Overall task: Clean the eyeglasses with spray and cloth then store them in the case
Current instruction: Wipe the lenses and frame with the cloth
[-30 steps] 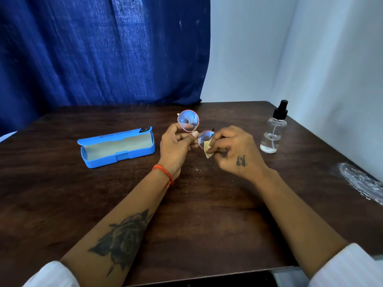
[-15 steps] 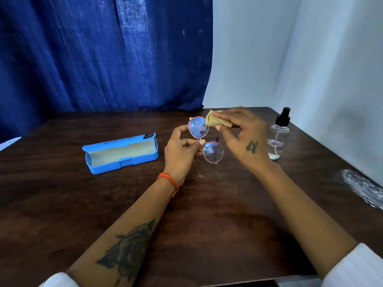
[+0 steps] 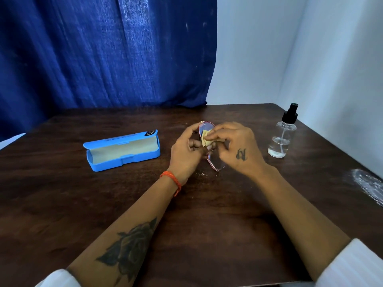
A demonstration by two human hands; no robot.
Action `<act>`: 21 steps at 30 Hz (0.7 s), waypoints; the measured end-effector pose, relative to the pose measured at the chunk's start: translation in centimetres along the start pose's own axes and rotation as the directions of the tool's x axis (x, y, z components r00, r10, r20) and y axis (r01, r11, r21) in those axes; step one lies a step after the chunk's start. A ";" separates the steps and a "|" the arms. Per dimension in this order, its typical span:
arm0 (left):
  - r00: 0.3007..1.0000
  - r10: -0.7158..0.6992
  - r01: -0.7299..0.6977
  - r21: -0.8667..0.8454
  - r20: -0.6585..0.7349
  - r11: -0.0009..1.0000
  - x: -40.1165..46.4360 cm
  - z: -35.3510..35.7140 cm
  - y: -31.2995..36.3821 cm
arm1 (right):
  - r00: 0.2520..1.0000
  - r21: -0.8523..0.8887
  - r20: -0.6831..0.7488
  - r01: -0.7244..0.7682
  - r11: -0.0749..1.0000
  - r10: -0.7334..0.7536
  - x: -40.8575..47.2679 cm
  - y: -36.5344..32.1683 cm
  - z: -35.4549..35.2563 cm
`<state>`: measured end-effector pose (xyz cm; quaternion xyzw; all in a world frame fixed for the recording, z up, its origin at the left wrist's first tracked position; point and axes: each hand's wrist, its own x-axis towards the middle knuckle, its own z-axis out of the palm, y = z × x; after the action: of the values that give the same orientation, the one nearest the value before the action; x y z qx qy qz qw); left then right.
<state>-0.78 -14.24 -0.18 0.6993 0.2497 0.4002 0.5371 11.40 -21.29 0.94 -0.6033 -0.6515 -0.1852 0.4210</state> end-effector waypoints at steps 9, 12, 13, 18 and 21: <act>0.997 0.005 -0.005 0.002 0.083 1.000 -0.1 -0.4 0.2 | 0.988 -0.119 -0.151 -0.056 0.991 0.038 0.3 0.0 -0.1; 0.994 0.013 -0.013 -0.007 0.105 1.000 -0.2 -0.3 0.2 | 0.983 -0.125 -0.179 0.004 0.992 -0.027 0.4 -0.6 0.2; 0.994 0.019 -0.017 -0.015 0.107 1.000 -0.3 -0.3 0.2 | 0.986 -0.116 -0.158 0.028 0.993 -0.046 0.4 -0.7 0.3; 0.995 0.024 -0.022 -0.026 0.092 0.999 -0.1 -0.5 0.5 | 0.995 -0.049 -0.049 0.086 0.995 -0.088 0.3 -0.5 0.1; 0.996 0.036 -0.037 0.008 0.084 0.999 0.0 -0.6 0.4 | 0.998 -0.029 -0.035 0.059 0.998 -0.060 0.3 -0.5 -0.3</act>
<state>-1.26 -14.00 0.23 0.7225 0.2159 0.3789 0.5365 11.03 -21.42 1.45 -0.5862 -0.6588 -0.2174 0.4183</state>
